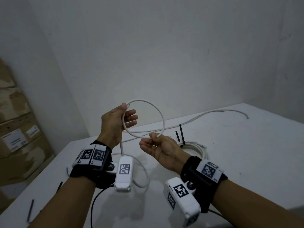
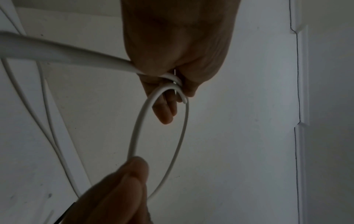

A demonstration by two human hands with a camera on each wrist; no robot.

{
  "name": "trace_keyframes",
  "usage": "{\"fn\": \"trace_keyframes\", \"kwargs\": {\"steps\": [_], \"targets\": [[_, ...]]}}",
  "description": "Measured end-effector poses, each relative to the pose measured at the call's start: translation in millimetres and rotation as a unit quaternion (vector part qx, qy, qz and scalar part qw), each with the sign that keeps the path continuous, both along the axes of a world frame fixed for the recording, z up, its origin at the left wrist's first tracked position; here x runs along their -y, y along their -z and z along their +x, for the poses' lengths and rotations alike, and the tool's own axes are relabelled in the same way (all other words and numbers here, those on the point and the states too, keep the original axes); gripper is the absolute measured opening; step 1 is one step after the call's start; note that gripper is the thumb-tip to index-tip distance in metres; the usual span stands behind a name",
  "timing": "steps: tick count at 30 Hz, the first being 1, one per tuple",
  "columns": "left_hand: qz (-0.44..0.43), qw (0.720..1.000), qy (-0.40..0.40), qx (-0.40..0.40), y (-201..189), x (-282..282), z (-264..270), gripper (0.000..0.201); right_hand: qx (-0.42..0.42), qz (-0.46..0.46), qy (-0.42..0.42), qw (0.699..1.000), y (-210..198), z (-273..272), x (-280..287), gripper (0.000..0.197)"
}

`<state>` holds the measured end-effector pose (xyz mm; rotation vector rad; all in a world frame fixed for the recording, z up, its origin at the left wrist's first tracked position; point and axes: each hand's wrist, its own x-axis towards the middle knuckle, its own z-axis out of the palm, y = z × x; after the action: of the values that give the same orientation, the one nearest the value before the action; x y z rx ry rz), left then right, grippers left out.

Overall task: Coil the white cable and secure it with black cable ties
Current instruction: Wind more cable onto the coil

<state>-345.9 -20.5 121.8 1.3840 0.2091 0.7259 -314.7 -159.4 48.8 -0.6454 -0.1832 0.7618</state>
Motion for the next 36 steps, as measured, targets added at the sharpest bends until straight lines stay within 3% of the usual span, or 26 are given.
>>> {"fn": "trace_keyframes", "kwargs": {"steps": [8,11,17,19,27,31,36], "targets": [[0.017,1.0,0.015,0.006,-3,7,-4,0.024,-0.055,0.06,-0.006,0.997,-3,-12,-14,0.022],[0.051,0.998,0.024,-0.035,-4,3,-7,0.034,-0.057,0.077,0.005,0.995,-3,-11,-12,0.02],[0.064,0.997,0.025,-0.028,0,5,-10,0.024,0.016,-0.005,-0.06,0.998,2,-22,-9,0.009],[0.073,0.996,0.032,-0.033,1,7,-9,0.023,0.029,-0.014,-0.077,0.996,4,-24,-11,0.015],[0.063,0.997,0.038,-0.023,11,14,-8,0.015,-0.075,0.08,-0.065,0.992,-6,-26,-15,0.019],[0.072,0.997,0.042,-0.011,13,18,-7,0.015,-0.074,0.06,-0.068,0.993,-6,-29,-19,0.021],[0.117,0.992,0.028,-0.032,15,14,-6,0.018,-0.014,-0.016,-0.076,0.997,-6,-27,-17,0.019]]}}
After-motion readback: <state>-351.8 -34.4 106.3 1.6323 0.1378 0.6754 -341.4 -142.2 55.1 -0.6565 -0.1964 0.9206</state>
